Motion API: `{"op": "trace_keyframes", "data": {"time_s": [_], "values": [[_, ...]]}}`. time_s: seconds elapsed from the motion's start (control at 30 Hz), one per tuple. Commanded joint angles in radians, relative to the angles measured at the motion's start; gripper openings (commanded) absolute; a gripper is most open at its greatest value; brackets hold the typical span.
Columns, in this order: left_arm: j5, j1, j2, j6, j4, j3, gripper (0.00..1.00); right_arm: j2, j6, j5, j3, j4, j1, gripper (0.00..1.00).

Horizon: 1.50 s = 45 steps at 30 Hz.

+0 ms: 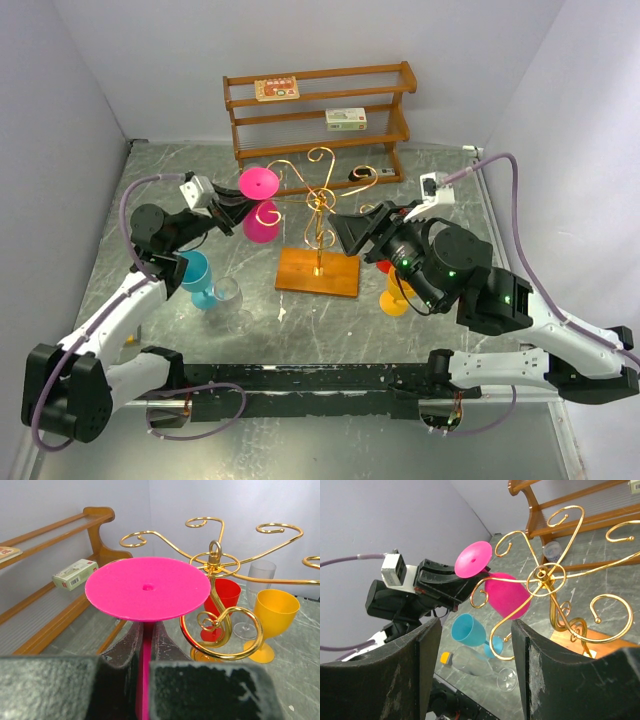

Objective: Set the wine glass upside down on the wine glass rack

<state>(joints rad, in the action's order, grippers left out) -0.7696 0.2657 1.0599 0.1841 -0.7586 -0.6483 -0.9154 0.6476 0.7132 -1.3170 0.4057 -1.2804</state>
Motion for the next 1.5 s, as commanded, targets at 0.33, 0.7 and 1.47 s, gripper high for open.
{"op": "trace_keyframes", "data": {"time_s": [0.33, 0.7, 1.47], "values": [[-0.104, 0.004, 0.119, 0.142, -0.337, -0.032, 0.07, 0.061, 0.036, -0.079, -0.003, 0.032, -0.005, 0.58], [-0.178, 0.004, 0.216, 0.256, -0.351, -0.121, 0.07, 0.055, 0.049, -0.113, 0.002, 0.002, -0.005, 0.58], [-0.112, 0.065, 0.302, 0.199, -0.219, -0.159, 0.07, 0.02, 0.042, -0.091, -0.012, -0.007, -0.005, 0.58]]}}
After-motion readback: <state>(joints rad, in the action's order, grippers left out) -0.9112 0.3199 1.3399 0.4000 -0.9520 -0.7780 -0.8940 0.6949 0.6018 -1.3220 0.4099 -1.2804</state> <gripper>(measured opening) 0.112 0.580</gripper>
